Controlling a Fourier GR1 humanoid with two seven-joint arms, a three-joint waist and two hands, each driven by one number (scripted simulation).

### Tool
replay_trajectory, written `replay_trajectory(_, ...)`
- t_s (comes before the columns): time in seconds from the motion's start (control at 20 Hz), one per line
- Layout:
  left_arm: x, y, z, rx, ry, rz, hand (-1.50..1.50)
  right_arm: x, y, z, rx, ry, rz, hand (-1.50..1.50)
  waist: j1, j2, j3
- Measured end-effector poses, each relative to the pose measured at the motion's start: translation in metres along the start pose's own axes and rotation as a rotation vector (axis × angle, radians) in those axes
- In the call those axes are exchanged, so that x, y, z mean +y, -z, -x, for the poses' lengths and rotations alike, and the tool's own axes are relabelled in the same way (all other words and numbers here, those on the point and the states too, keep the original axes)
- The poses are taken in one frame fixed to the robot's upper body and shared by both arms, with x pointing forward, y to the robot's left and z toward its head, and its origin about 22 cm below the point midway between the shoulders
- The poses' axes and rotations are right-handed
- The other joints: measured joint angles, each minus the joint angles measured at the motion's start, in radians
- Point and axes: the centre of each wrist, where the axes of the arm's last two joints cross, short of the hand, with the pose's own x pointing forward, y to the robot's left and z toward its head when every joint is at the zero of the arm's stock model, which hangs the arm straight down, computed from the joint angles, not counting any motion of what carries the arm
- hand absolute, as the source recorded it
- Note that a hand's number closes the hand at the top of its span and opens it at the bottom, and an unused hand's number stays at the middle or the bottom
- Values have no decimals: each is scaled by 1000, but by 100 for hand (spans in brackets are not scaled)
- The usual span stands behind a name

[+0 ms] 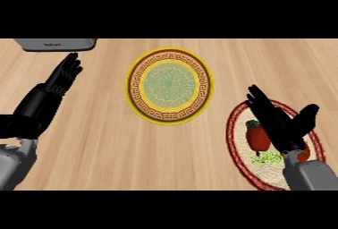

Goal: Pick the tomato from the placemat and place it in the plate

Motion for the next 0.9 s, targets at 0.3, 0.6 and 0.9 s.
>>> replay_trajectory(0.3, 3, -9, 22, 117, 24, -124, 0, -2, 1, -51, -303, 27, 229, -150, 2, 9, 1)
replay_trajectory(0.6, -6, -16, 39, 224, 0, -184, 0, -27, -17, -46, -356, -469, 442, -150, -5, 13, -9)
replay_trajectory(0.9, -30, -7, 47, 254, -12, -203, 0, 9, -43, 16, -402, -567, 562, -150, 5, 18, 0)
